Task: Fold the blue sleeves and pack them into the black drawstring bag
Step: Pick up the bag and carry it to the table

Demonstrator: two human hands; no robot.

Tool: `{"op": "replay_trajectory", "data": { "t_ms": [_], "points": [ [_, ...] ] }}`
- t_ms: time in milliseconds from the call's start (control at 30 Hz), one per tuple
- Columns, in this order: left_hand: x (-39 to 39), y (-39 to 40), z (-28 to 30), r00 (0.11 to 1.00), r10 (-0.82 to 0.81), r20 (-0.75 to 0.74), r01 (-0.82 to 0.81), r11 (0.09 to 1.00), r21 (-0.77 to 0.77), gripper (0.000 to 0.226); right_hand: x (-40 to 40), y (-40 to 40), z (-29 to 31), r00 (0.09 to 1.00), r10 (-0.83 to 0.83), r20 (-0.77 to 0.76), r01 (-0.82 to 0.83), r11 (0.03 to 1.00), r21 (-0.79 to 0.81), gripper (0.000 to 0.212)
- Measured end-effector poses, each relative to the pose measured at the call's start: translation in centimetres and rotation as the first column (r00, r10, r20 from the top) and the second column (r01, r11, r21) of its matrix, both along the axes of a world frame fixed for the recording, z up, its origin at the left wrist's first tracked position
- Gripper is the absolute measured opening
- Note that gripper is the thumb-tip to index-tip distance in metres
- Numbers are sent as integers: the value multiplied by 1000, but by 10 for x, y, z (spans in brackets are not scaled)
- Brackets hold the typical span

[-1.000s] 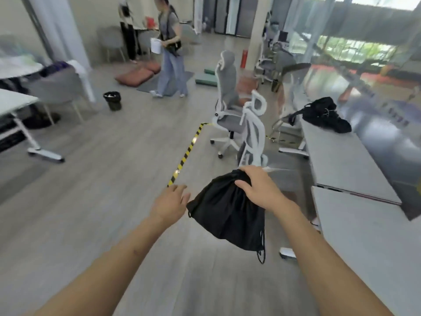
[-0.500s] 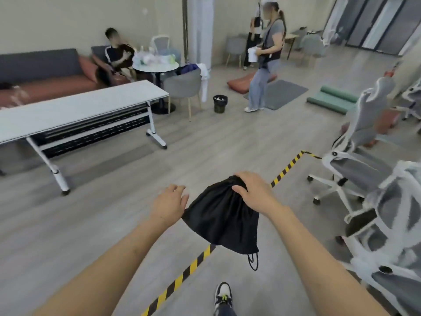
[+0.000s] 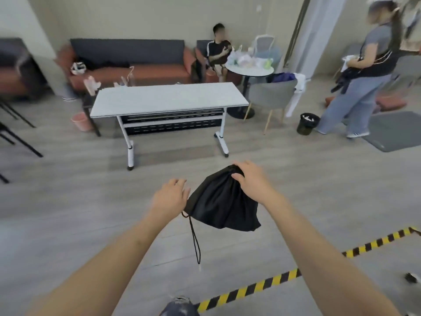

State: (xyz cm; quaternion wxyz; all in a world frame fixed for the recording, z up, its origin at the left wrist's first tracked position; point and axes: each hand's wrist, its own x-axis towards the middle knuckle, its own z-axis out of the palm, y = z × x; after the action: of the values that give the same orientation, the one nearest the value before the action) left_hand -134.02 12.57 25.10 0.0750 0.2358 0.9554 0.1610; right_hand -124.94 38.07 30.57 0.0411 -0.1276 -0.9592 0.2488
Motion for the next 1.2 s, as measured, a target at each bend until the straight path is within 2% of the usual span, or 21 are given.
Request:
{"op": "replay_trajectory", "data": {
  "t_ms": [100,300,700,900,1067,1200],
  "points": [
    [-46,24,-2,998,62,20,-62,998,-3,45,-62,34,-2,999,28,-38,-30,998,-49,32],
    [-162,81,-18,995,96,6,-96,995,-8,45,-194,95,-5,991,89,-96,-92,995,-27,26],
    [-432,194,0,997,68,-27,-68,997,-23,44,-465,205,26,970,60,-236,-70,997,-34,31],
    [-561,245,6,995,81,-55,-80,997,9,41,-606,256,45,914,70,-400,-113,990,-86,26],
    [-667,302,10,989,109,-103,-110,994,-4,52,-718,301,62,833,22,-553,-147,972,-182,27],
    [-738,345,21,980,165,-112,-168,986,-18,55,-805,333,73,810,9,-587,-202,943,-264,30]
  ]
}}
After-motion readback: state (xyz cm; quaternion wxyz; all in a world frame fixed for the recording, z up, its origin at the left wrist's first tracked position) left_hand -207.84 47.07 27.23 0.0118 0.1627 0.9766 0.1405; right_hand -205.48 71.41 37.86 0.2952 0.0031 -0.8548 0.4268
